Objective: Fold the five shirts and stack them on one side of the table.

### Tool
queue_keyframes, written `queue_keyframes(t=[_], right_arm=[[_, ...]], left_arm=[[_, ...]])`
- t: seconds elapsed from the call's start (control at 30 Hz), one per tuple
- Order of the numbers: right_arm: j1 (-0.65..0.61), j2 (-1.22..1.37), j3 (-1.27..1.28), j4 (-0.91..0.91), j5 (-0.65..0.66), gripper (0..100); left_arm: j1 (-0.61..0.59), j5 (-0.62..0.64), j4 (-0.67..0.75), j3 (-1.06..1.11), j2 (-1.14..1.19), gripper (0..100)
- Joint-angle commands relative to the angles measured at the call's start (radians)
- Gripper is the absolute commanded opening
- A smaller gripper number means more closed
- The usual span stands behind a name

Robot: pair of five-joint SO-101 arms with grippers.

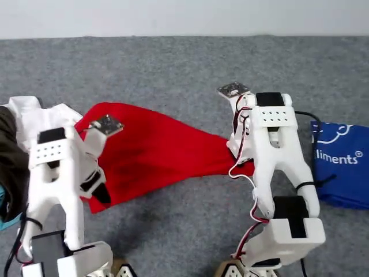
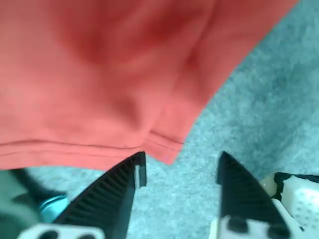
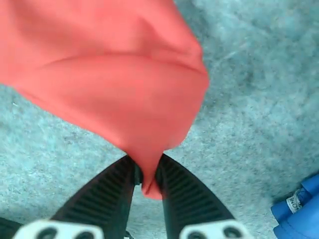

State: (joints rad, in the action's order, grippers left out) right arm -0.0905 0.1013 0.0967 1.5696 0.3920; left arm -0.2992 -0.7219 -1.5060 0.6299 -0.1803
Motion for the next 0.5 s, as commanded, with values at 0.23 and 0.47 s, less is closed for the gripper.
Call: queue_keyframes(t=[0.23,0.47], right_arm=[[-0.002,-0.051,-0.048,0.051,-0.015,1.0],[0.021,-0.051,-0.048,0.064,-0.012,1.0]], left_arm=[[0.005,-0.043,0.107,0.108,-0.038,29],[0.005,-0.074,0.132,0.130,-0.037,29]])
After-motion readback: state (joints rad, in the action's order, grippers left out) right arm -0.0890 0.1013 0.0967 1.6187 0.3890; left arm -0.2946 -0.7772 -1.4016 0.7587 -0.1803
